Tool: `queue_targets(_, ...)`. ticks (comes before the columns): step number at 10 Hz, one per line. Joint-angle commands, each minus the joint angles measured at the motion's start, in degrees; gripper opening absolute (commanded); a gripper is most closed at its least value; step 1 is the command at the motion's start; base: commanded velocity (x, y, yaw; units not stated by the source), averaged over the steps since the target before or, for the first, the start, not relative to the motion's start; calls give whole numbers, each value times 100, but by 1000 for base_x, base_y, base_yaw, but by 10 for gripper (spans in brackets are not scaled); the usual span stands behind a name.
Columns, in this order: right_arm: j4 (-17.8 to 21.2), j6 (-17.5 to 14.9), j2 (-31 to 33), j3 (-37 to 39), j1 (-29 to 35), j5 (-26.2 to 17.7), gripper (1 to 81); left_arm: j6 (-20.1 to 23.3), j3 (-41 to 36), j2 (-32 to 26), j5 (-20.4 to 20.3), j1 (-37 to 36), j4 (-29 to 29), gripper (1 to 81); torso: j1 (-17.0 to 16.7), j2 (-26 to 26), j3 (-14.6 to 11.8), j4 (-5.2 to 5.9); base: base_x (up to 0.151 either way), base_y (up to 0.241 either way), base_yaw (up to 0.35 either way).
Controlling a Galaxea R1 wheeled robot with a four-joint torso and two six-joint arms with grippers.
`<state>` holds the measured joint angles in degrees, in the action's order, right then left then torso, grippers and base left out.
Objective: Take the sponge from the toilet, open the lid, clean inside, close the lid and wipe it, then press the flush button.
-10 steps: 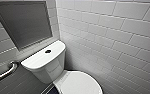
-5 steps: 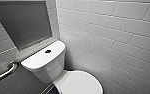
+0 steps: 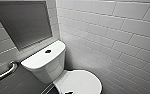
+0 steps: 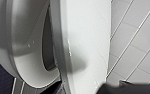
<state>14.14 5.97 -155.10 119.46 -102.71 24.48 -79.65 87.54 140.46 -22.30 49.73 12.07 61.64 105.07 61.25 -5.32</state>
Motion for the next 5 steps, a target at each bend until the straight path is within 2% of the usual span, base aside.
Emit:
queue_targets(1, -52, 9, 91, -134, -185, -295, 10, -279, -316, -219, -749, -925, 50, 811, 0, 0, 0, 0, 0, 0, 0)
queue_targets(3, -61, 9, 91, -135, -194, -295, 10, -427, -308, -298, -750, -968, -73, 811, 0, 0, -318, 0, 0, 0, 0)
queue_targets(4, -70, 9, 91, -143, -194, -295, 10, -577, -290, -369, -759, -986, -126, 811, 0, 0, -133, 0, 0, 0, 0)
queue_targets(5, -69, 9, 91, -143, -185, -295, 10, -674, -264, -404, -750, -1021, -152, 811, 0, 0, -242, 0, 0, 0, 0)
